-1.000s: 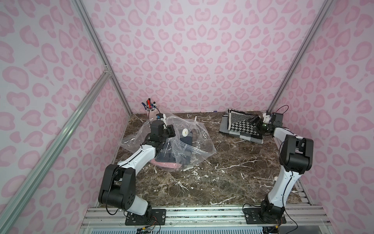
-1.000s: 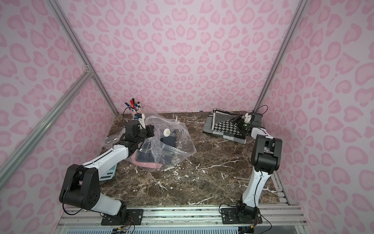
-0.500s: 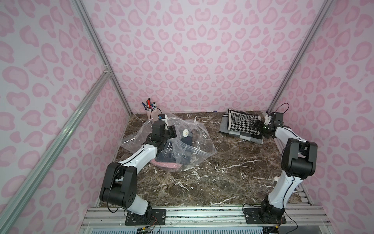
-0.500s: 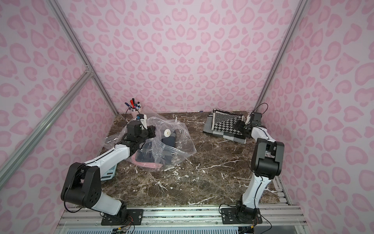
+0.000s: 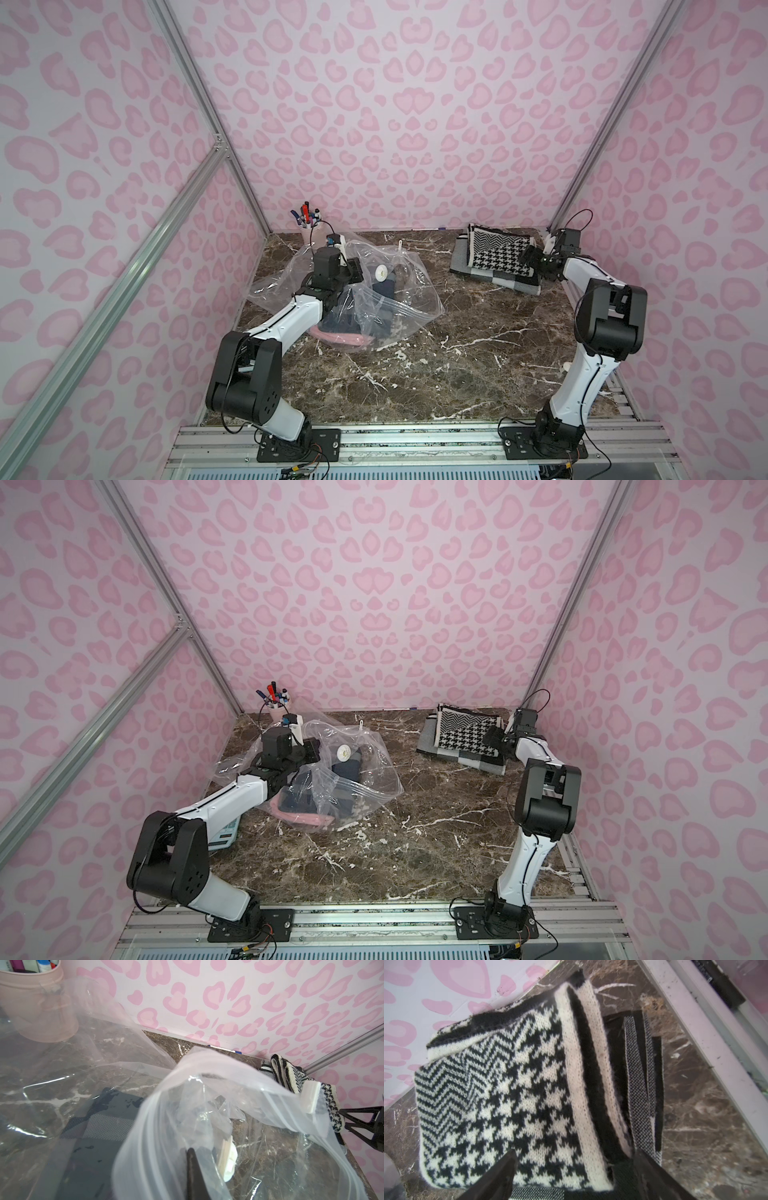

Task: Take the blanket out of the vacuum bag
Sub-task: Place the blanket at the corner of the board.

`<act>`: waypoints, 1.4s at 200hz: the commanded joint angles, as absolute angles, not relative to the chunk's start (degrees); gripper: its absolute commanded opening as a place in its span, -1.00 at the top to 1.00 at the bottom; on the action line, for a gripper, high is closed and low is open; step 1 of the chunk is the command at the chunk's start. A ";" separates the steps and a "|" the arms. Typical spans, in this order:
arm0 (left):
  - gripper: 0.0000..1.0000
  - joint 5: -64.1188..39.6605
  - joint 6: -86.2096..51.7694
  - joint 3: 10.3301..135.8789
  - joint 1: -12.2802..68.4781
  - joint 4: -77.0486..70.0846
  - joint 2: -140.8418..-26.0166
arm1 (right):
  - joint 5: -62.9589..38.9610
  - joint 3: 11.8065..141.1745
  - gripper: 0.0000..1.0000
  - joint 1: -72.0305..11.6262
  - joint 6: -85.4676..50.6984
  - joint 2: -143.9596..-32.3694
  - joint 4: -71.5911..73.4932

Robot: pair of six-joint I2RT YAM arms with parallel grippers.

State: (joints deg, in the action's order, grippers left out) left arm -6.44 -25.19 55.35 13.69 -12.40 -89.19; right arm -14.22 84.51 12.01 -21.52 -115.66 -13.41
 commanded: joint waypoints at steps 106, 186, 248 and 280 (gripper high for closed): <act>0.92 -7.18 -25.05 55.64 14.01 -11.95 -89.89 | -19.22 88.51 0.76 11.96 -19.56 -120.10 -14.28; 0.92 -7.33 -25.40 55.46 14.74 -12.52 -90.49 | -22.35 86.77 0.85 11.20 -20.66 -115.21 -16.45; 0.92 -7.61 -25.07 55.48 14.91 -12.35 -90.35 | -21.15 76.32 0.80 10.68 -21.92 -114.41 -12.17; 0.92 -7.65 -24.24 56.05 14.89 -11.53 -90.08 | -16.63 75.53 -0.22 10.69 -21.91 -113.22 -12.59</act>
State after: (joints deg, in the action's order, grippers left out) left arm -6.63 -25.34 55.37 14.85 -12.45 -90.39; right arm -20.69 76.03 10.96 -22.04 -114.76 -12.25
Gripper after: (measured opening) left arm 0.048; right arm 0.385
